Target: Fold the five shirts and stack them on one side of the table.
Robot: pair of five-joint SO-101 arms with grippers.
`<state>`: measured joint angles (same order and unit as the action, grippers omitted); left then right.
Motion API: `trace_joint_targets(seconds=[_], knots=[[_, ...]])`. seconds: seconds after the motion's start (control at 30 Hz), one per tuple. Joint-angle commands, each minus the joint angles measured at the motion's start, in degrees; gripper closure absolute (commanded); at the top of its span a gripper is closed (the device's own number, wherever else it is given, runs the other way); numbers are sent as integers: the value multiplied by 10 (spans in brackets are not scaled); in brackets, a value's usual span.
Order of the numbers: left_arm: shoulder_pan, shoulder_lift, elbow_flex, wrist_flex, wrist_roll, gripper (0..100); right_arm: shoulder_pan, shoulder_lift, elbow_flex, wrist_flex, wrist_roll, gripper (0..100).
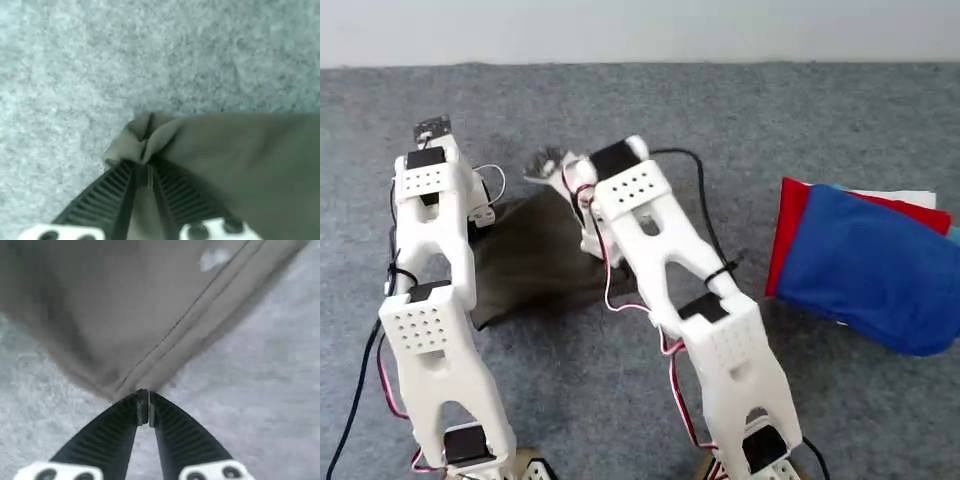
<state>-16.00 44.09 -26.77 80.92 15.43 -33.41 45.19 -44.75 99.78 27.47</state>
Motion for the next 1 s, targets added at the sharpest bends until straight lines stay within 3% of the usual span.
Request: trace_joint_targets(seconds=[0.0, 0.17, 0.37, 0.5, 0.63, 0.7, 0.87, 0.97], knots=[[-4, -18, -21, 0, 10, 988, 18, 43, -6, 4, -14, 991], [0, -59, -27, 20, 9, 988, 46, 12, -73, 32, -18, 991], [-4, -166, -26, 61, 6, 988, 73, -130, -92, 32, -18, 991], [-24, -265, -23, 98, 6, 988, 55, -218, -36, 32, -11, 990], [-94, -356, -22, 115, 6, 988, 6, -270, 35, 32, 17, 983], [-135, -371, -8, 109, -13, 988, -15, -270, 59, 29, -69, 904], [-199, -353, 65, 78, -76, 987, -42, -215, 68, 24, -382, 557], [-211, -333, 116, 57, -92, 987, -63, -154, 68, 0, -498, 478]])
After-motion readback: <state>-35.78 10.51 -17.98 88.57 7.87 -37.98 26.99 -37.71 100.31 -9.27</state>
